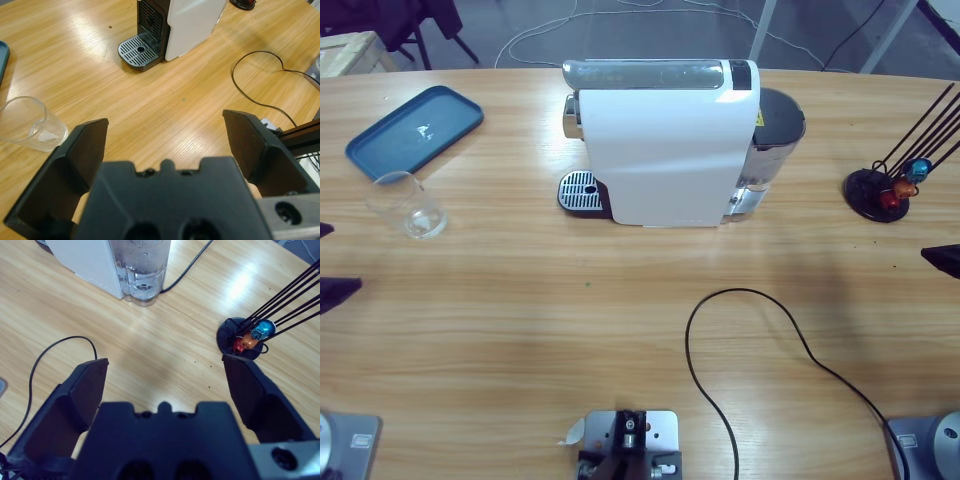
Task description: Pour coffee
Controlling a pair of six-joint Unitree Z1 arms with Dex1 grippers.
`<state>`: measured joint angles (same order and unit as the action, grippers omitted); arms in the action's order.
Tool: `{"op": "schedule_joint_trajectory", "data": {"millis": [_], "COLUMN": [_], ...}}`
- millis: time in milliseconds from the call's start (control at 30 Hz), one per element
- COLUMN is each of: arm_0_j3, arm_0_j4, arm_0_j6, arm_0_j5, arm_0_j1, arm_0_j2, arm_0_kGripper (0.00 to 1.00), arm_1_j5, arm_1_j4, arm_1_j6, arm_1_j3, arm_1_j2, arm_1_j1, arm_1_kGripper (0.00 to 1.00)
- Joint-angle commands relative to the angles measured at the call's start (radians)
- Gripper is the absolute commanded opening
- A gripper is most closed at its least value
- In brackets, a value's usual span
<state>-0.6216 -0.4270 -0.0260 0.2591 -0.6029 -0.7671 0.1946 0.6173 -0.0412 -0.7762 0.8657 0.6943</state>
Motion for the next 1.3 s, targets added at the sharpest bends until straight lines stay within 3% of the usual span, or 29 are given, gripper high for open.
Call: {"op": "schedule_joint_trajectory", "data": {"millis": [33, 433, 533, 867, 1100, 1300], "arm_0_j3": [0.021, 0.031, 0.018, -0.267, -0.325, -0.368], "arm_0_j4": [0.001, 0.007, 0.049, 0.201, 0.387, 0.464], "arm_0_j6": [-0.009, -0.013, -0.090, -0.479, -0.894, -1.001], "arm_0_j5": [-0.008, -0.029, -0.039, 0.055, 0.101, 0.225], "arm_0_j1": [-0.008, -0.008, -0.008, -0.008, 0.068, 0.097], "arm_0_j2": [0.009, 0.042, 0.022, -0.435, -0.667, -0.799], "arm_0_kGripper": [1.000, 1.000, 1.000, 1.000, 1.000, 1.000], "arm_1_j5": [0.011, 0.009, 0.008, 0.005, 0.006, 0.008], "arm_1_j4": [0.006, 0.006, 0.006, 0.006, 0.004, 0.003], "arm_1_j6": [-0.002, -0.002, -0.002, -0.002, -0.002, -0.003], "arm_1_j3": [0.006, 0.006, 0.006, 0.008, 0.011, 0.009], "arm_1_j2": [0.027, 0.026, 0.030, 0.016, -0.001, 0.003], "arm_1_j1": [0.009, 0.008, 0.008, 0.008, 0.009, 0.009], "arm_1_kGripper": [1.000, 1.000, 1.000, 1.000, 1.000, 1.000]}}
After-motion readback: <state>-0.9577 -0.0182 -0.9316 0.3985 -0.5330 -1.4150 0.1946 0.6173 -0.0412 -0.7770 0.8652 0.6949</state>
